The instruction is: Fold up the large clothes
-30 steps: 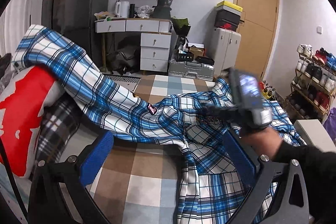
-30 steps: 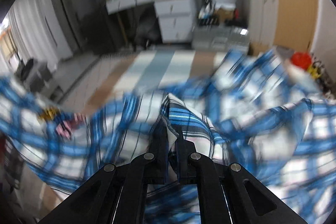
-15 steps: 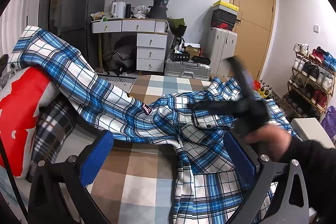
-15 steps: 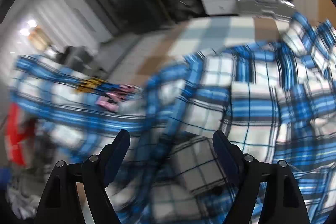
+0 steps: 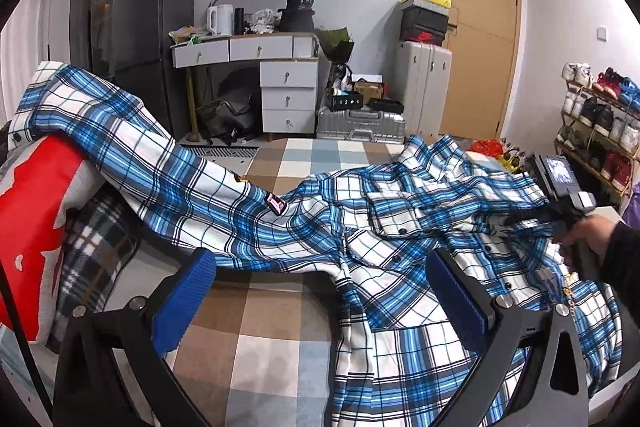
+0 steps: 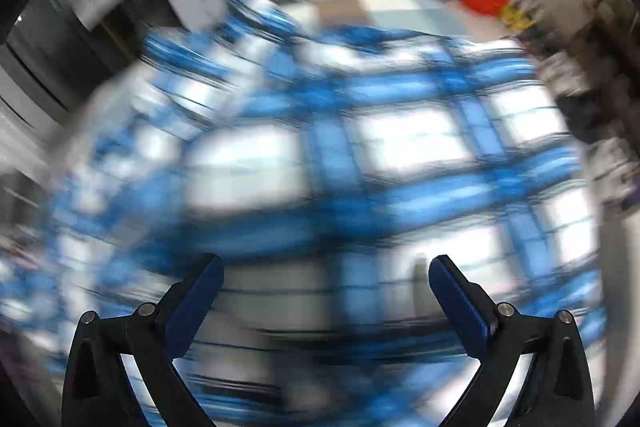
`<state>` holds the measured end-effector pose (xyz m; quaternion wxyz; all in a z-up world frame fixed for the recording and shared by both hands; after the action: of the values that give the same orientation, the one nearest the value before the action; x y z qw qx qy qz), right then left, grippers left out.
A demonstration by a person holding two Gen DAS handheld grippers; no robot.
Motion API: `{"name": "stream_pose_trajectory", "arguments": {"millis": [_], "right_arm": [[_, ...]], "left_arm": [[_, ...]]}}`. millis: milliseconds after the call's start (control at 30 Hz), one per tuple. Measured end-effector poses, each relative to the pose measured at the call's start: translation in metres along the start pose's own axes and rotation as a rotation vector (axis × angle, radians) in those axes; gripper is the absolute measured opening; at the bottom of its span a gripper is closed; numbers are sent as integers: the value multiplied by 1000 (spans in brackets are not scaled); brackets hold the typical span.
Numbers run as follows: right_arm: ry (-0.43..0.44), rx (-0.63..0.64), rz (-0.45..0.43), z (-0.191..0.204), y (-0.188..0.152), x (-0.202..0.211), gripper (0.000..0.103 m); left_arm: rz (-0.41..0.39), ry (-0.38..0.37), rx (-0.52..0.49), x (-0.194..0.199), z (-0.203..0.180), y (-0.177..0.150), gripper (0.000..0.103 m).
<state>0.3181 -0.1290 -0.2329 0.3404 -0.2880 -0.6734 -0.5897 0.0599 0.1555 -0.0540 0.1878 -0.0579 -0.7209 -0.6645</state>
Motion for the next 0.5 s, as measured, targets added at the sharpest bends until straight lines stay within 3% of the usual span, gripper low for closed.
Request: {"name": "stream_pose_trajectory", "arguments": {"millis": [100, 200, 300, 433, 500], "right_arm": [[17, 52, -17, 2, -8, 1, 103], [60, 37, 61, 1, -27, 3, 103], [112, 70, 84, -5, -41, 11, 103], [117, 136, 173, -15, -64, 19, 103], [122, 109, 185, -19, -62, 32, 97]], "left_arm": [[14, 8, 0, -3, 0, -2, 102], [19, 19, -14, -4, -1, -4, 102], [25, 19, -14, -4, -1, -6, 102], [30, 14, -12, -3, -3, -6, 102], [29, 8, -11, -2, -5, -5, 102]]}}
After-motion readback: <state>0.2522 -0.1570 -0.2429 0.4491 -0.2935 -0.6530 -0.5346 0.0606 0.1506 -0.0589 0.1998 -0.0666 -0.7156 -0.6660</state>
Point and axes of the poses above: each gripper's, at about its wrist camera, not at the fingertips, and x roughly against the way its jaws point, z to its left, y to its top, the point moved 10 cm from there along -x, roughly the way its jaws point, and after that the axes turned 11 degrees about -z, right-handed, at the moved point
